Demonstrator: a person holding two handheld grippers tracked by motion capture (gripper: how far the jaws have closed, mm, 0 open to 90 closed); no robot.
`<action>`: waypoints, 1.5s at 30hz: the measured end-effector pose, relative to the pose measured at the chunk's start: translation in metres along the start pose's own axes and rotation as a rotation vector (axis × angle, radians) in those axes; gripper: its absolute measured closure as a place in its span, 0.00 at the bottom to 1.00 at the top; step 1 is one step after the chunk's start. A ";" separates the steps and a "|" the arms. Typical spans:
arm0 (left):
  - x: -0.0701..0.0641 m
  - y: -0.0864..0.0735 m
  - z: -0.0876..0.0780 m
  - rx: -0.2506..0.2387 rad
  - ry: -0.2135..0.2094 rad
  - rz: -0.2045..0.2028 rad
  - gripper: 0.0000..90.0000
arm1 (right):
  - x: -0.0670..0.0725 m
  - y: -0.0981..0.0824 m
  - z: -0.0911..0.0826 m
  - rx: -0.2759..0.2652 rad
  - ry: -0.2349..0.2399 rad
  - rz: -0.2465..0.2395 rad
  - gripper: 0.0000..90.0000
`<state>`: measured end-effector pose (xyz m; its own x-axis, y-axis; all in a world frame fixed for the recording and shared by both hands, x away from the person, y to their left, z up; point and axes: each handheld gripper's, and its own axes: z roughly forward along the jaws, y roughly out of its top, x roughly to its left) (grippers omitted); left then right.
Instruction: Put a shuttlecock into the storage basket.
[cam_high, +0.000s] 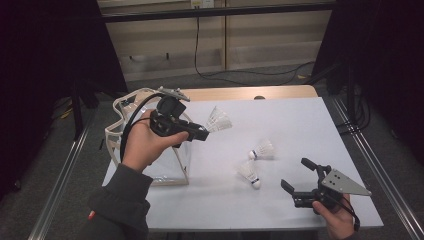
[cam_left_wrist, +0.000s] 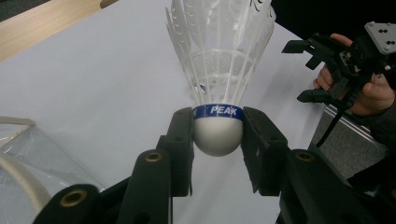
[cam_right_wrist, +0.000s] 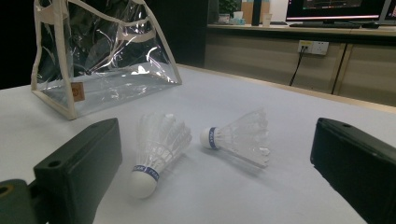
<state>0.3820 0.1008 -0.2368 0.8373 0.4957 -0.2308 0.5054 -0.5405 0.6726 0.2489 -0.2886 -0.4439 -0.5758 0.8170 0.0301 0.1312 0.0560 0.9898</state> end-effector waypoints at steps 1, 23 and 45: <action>0.001 0.000 0.000 0.003 0.000 0.007 0.73 | 0.000 0.000 0.000 0.000 0.000 0.001 0.02; 0.007 0.010 -0.011 -0.014 0.027 -0.015 0.73 | 0.000 0.000 0.000 -0.003 -0.001 -0.003 0.02; 0.011 0.015 -0.025 -0.023 0.056 -0.031 0.73 | 0.000 0.000 0.000 -0.002 0.006 -0.011 0.02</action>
<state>0.3936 0.1150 -0.2112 0.8079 0.5497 -0.2123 0.5254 -0.5087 0.6820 0.2492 -0.2882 -0.4437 -0.5822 0.8128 0.0205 0.1235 0.0635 0.9903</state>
